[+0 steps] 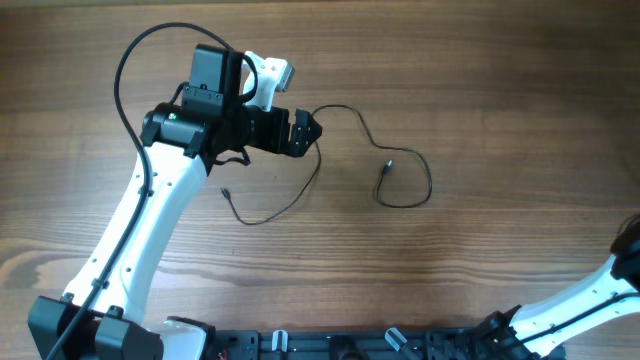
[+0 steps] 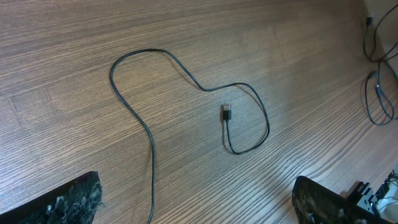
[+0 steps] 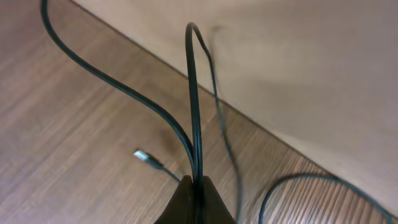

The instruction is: Untangle cables

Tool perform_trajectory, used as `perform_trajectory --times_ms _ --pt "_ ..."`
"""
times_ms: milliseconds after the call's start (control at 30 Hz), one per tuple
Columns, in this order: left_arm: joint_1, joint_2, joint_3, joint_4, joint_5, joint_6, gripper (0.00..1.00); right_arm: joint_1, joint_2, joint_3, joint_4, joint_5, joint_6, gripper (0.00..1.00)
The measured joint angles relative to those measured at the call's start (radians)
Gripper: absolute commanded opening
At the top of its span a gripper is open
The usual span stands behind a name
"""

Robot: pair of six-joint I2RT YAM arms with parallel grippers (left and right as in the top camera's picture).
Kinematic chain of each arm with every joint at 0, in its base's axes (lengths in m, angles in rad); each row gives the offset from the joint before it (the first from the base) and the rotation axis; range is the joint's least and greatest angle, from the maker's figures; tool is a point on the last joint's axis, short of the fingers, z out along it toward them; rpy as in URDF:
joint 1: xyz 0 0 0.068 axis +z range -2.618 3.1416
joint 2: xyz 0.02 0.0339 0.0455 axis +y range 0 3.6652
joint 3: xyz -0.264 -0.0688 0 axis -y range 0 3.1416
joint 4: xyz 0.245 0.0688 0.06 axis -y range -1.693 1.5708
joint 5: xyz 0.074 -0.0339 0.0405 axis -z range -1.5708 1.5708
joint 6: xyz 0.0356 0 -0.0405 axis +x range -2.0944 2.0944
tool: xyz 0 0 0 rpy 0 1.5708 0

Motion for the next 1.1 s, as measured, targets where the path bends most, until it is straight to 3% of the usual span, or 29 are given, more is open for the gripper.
perform_trajectory --times_ms 100,133,167,233,300,333,367,433,700,933,1100 --pt "0.0 0.0 0.0 0.0 0.0 0.0 1.0 0.0 0.001 0.0 -0.011 0.0 0.004 0.04" --pt "0.0 0.0 0.0 0.0 0.0 0.0 1.0 0.0 0.001 0.0 -0.023 0.0 0.004 0.09" --pt "0.0 0.0 0.0 0.0 0.0 0.0 1.0 0.0 0.001 0.0 -0.029 0.0 0.004 0.2" --pt "0.0 0.0 0.0 0.0 0.0 0.0 1.0 0.0 0.001 0.0 -0.032 0.0 0.006 0.34" --pt "0.0 0.0 0.0 0.0 0.0 0.0 1.0 0.0 0.001 0.0 -0.037 0.0 0.015 0.77" --pt "0.0 0.0 0.0 0.0 0.0 0.001 1.0 0.0 0.001 0.0 -0.037 0.001 0.019 0.78" --pt "0.0 0.0 0.0 0.0 0.0 0.006 1.0 0.0 0.001 0.0 -0.037 0.001 0.028 0.88" --pt "0.0 0.0 0.0 0.0 0.0 0.013 1.0 0.0 0.001 0.0 -0.037 0.003 0.041 0.98" --pt "0.0 0.0 0.0 -0.008 -0.007 0.019 1.0 0.037 -0.006 0.0 -0.096 0.011 0.109 1.0" --pt "0.0 0.0 0.0 0.008 -0.081 0.041 1.0 0.113 -0.131 0.006 -0.373 0.11 0.34 1.0" --pt "0.0 0.0 0.0 0.018 -0.126 0.068 1.0 0.161 -0.15 0.007 -0.522 0.108 0.417 1.0"
